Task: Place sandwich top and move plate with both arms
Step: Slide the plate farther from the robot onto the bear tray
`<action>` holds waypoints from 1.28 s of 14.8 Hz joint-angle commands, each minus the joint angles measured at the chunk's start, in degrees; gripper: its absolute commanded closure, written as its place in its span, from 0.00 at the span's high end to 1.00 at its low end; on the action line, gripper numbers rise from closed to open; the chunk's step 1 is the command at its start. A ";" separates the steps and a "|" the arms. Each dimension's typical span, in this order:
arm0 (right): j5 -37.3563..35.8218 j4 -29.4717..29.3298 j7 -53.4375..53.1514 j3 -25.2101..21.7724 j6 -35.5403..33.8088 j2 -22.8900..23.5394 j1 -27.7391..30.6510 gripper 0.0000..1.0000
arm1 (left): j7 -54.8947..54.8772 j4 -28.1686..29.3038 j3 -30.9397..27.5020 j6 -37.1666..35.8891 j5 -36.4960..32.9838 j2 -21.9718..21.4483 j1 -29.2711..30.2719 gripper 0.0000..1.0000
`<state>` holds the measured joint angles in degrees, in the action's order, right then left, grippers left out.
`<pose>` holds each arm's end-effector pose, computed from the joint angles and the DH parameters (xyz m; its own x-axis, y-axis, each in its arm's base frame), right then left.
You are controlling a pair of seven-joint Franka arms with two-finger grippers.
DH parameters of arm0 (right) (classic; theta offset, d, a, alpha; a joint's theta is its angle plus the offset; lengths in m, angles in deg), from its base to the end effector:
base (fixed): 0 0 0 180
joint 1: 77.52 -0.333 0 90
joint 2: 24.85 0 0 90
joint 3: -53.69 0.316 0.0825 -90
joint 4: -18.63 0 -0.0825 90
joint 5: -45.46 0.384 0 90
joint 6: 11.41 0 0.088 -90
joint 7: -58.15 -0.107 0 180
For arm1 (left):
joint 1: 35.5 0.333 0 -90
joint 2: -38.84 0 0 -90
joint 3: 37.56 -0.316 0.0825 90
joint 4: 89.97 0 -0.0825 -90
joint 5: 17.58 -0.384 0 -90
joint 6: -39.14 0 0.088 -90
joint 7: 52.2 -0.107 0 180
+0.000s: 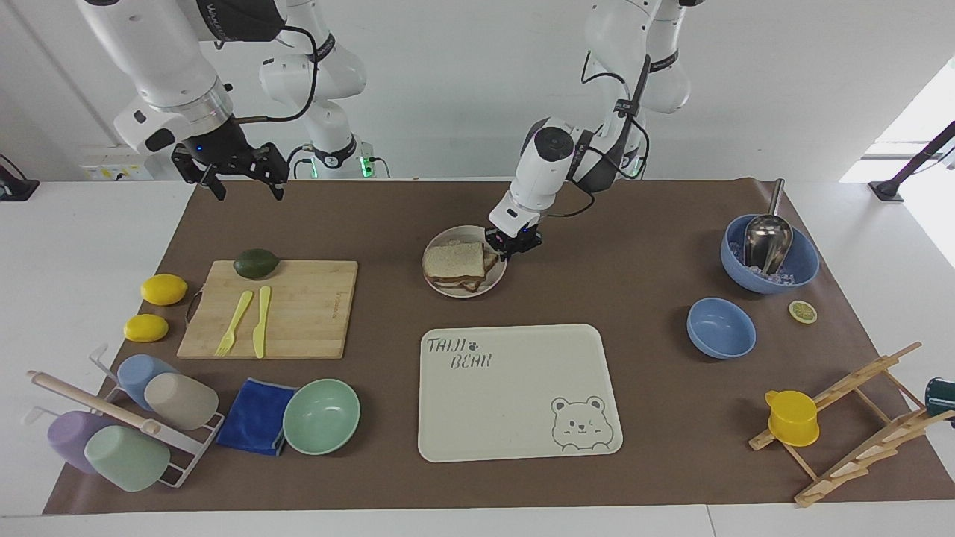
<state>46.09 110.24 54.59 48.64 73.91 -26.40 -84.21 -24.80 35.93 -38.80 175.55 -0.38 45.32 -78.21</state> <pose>0.5367 0.0160 0.6193 0.9960 -0.0325 -0.0834 -0.0333 -0.9994 -0.0082 0.4120 -0.3682 0.3396 0.9975 -0.0410 -0.0578 -0.0278 -0.9766 0.2134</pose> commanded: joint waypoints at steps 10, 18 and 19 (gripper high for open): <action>0.60 0.24 1.19 0.13 -0.68 -0.39 0.10 1.00 | -7.62 -5.39 -0.26 -6.50 8.28 -0.59 5.43 0.00; 0.60 0.24 1.19 0.22 -0.68 -0.30 0.10 1.00 | -7.45 -21.64 -0.34 -12.57 8.81 8.18 15.11 0.00; 0.60 0.15 1.19 0.31 -0.68 -0.30 0.10 1.00 | -7.45 -24.36 -0.35 -13.10 8.90 10.46 15.98 0.00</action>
<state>46.09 110.24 54.59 48.65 73.91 -26.40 -84.48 -31.10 19.15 -39.37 165.25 6.83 50.04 -64.05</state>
